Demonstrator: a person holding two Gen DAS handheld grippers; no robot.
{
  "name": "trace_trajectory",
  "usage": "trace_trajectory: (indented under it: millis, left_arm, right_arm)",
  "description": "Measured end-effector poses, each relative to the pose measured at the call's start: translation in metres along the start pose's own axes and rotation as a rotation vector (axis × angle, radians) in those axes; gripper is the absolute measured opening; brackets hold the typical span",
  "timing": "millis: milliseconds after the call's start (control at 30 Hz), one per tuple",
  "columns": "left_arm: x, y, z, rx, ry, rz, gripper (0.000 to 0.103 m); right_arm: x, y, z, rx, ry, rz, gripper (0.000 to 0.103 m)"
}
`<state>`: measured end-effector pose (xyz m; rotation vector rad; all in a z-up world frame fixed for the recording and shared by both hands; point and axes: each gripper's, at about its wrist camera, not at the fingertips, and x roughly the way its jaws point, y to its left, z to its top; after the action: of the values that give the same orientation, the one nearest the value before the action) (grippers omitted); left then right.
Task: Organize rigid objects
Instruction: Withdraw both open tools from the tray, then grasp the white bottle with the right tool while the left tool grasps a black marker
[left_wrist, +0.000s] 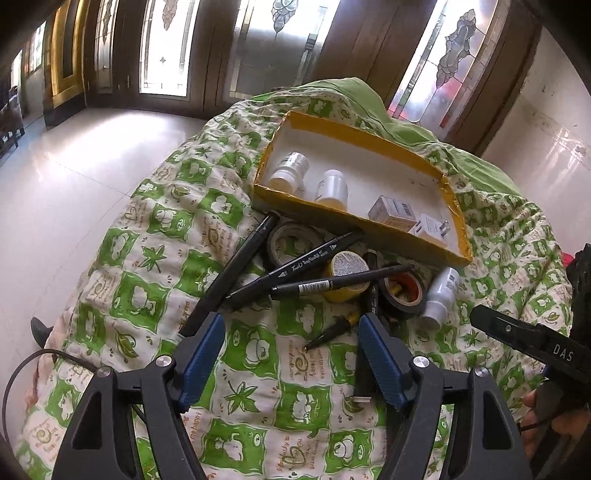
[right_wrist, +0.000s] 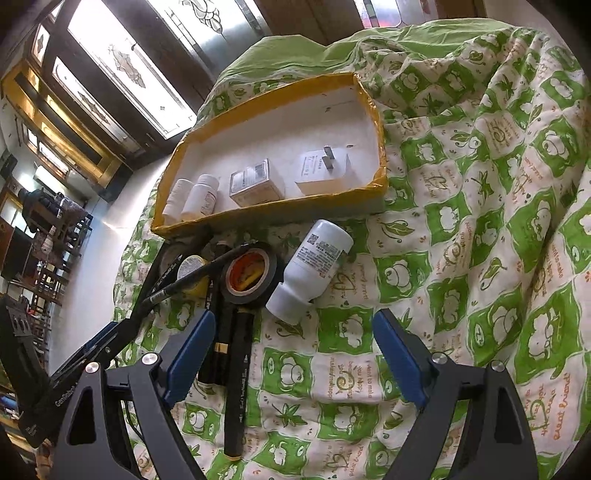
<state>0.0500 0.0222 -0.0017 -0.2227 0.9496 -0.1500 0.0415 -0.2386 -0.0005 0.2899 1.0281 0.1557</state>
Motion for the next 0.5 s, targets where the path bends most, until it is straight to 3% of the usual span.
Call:
trace_trajectory:
  millis: [333,500]
  left_arm:
    - [0.0001,-0.0006,0.0004,0.003,-0.003,0.0,0.078]
    - [-0.0002,-0.0012,0.0005,0.004,-0.001,0.001,0.078]
  right_arm:
    - [-0.001,-0.0002,0.0004,-0.013,-0.005,-0.025,0.085]
    - [0.0009,-0.0069,0.0037,0.001,0.004,-0.041,0.072]
